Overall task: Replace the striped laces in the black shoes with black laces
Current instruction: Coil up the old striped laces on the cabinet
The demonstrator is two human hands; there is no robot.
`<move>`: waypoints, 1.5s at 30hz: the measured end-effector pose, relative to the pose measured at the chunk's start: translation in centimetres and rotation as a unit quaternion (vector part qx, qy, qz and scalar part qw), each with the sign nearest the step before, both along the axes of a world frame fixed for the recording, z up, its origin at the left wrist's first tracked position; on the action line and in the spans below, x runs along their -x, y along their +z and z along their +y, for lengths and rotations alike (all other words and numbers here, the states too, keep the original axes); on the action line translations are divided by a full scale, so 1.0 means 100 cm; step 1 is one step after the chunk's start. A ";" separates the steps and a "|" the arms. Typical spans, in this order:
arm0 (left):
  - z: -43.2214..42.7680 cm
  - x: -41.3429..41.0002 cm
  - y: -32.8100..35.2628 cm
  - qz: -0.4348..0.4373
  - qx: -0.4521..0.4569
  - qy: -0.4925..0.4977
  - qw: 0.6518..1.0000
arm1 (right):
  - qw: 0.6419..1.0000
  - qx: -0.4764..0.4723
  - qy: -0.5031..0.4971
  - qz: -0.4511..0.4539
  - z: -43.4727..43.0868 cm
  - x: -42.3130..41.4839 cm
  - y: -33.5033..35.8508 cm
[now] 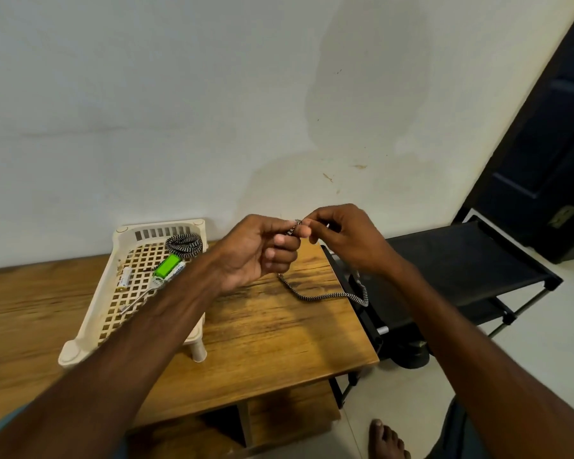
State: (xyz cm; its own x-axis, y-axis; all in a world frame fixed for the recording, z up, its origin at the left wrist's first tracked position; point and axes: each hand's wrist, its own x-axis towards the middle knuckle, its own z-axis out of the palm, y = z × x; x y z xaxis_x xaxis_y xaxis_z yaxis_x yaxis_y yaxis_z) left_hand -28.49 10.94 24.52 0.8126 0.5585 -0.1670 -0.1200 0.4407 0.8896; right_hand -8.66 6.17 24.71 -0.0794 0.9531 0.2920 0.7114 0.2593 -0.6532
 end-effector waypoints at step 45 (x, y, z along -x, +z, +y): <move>-0.006 0.015 0.001 0.093 -0.074 -0.066 0.991 | 0.985 0.036 0.133 0.104 -0.008 -0.009 0.010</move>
